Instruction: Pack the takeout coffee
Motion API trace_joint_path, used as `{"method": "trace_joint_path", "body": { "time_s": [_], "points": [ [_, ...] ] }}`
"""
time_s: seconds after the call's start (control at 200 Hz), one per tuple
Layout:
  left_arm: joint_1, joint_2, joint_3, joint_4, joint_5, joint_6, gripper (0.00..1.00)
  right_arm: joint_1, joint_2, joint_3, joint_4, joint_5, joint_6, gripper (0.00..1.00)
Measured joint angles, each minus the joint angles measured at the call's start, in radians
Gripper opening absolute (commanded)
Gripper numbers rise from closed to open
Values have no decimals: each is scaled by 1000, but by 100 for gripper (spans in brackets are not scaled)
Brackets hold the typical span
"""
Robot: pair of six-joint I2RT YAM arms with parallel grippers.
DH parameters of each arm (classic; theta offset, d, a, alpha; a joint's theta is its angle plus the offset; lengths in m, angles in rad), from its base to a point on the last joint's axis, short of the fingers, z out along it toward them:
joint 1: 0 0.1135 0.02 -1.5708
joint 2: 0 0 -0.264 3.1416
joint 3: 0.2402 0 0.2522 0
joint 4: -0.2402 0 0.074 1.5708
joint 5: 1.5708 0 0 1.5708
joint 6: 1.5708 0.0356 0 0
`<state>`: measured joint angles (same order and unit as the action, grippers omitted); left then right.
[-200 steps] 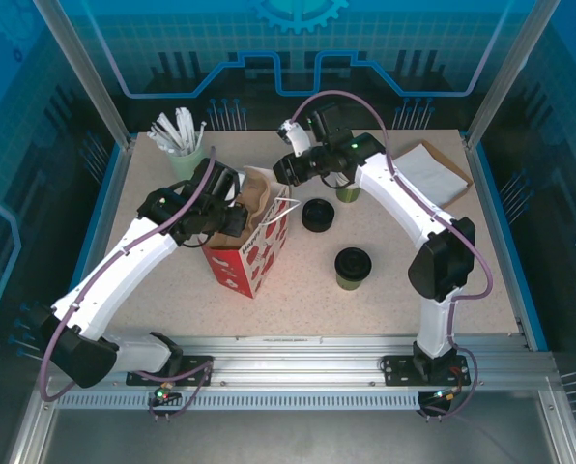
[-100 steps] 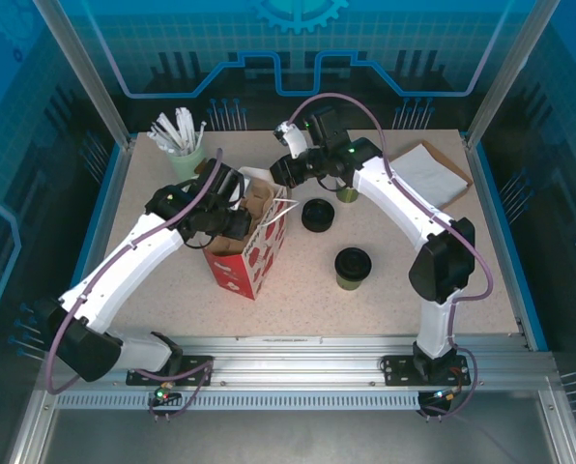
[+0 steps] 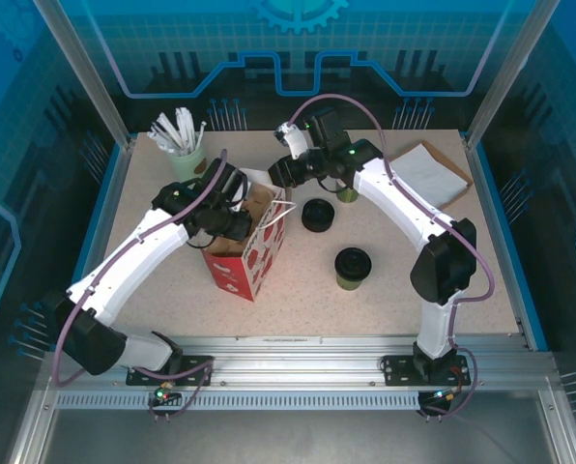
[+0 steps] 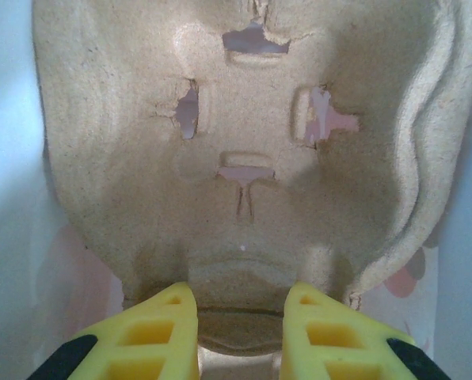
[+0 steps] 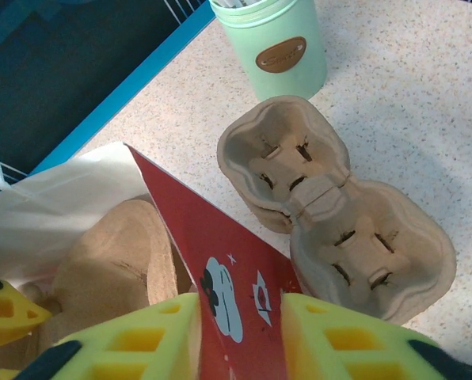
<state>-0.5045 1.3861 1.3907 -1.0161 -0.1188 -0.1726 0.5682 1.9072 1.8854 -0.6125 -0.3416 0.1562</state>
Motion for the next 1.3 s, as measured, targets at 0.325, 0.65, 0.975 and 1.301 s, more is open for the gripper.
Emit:
{"method": "trace_joint_path", "body": {
  "time_s": [0.325, 0.65, 0.975, 1.301],
  "points": [
    [1, 46, 0, -11, 5, 18, 24, 0, -61, 0, -8, 48, 3, 66],
    [5, 75, -3, -7, 4, 22, 24, -44, -221, -98, 8, 92, 9, 73],
    [5, 123, -6, 0, 1, 22, 24, -53, -247, -187, 16, 103, 13, 74],
    [5, 159, -15, -1, -10, 23, 26, -53, -258, -243, 31, 108, 20, 75]
  ]
}}
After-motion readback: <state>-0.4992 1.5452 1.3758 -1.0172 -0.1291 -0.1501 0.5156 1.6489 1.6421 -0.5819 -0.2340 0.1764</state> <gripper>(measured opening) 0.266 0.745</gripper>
